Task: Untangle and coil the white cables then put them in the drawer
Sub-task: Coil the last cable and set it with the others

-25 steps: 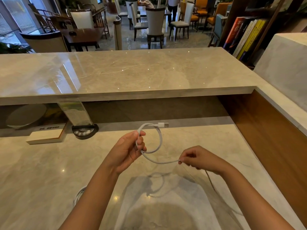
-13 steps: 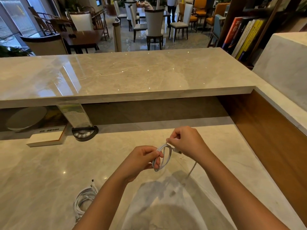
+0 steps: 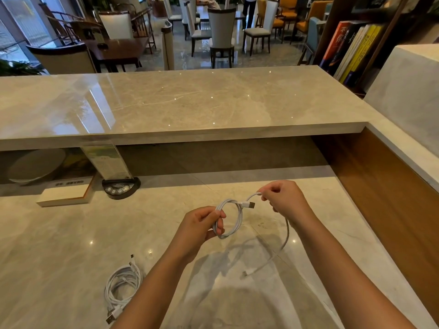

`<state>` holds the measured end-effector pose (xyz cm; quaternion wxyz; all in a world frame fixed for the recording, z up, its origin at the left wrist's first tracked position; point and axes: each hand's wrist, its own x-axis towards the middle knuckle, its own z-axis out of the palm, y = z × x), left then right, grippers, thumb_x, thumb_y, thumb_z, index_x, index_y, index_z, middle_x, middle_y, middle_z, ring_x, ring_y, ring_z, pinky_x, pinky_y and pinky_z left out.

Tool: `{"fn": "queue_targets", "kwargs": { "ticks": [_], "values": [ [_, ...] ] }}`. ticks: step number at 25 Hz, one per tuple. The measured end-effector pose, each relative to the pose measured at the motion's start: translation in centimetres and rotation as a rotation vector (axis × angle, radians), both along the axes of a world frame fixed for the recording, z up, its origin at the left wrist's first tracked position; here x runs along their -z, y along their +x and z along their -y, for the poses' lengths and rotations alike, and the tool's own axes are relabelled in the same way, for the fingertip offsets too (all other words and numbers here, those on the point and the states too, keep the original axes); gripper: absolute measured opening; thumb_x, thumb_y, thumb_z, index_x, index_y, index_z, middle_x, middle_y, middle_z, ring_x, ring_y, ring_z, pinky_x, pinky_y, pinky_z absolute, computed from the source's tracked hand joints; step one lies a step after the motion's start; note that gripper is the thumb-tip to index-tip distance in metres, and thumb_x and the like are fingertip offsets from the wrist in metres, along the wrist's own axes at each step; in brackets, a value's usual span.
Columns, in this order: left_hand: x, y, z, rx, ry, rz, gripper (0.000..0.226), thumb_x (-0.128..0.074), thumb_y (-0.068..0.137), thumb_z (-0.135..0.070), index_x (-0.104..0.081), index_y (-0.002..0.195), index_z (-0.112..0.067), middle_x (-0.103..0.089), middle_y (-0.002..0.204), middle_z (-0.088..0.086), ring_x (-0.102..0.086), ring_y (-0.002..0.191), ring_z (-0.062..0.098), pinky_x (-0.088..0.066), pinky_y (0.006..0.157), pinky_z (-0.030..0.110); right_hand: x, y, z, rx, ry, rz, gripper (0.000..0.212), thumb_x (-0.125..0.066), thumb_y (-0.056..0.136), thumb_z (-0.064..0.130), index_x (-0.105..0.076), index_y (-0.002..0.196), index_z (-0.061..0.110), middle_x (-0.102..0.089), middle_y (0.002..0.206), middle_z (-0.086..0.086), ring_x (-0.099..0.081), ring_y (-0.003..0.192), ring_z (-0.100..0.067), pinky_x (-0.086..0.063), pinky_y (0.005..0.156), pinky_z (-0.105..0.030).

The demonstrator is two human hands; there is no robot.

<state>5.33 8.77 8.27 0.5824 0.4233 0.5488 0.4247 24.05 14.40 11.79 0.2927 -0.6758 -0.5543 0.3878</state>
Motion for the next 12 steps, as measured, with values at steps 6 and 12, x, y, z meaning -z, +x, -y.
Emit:
{"fn": "queue_targets", "kwargs": {
  "ticks": [6,12],
  "values": [
    [0.7,1.3,-0.2,-0.112,0.026,-0.016,0.024,-0.048,0.093,-0.007,-0.066,0.077,-0.008,-0.058,0.062,0.005,-0.054,0.063,0.018,-0.053,0.070,0.032,-1.2,-3.4,2.6,-0.124,0.126,0.037,0.020,-0.053,0.088,0.011,-0.072,0.096,0.010,-0.070,0.091,-0.006,-0.062,0.076,-0.018,-0.053,0.072,-0.036],
    [1.2,1.7,0.3,-0.123,-0.035,0.230,0.028,-0.043,0.097,-0.012,-0.068,0.104,-0.004,-0.072,0.097,0.013,-0.070,0.090,0.019,-0.056,0.074,0.024,1.5,-6.1,5.7,-0.210,0.177,-0.028,0.035,-0.045,0.095,0.014,-0.056,0.126,0.024,-0.050,0.110,0.004,-0.052,0.097,-0.004,-0.039,0.074,-0.004]
  ]
}}
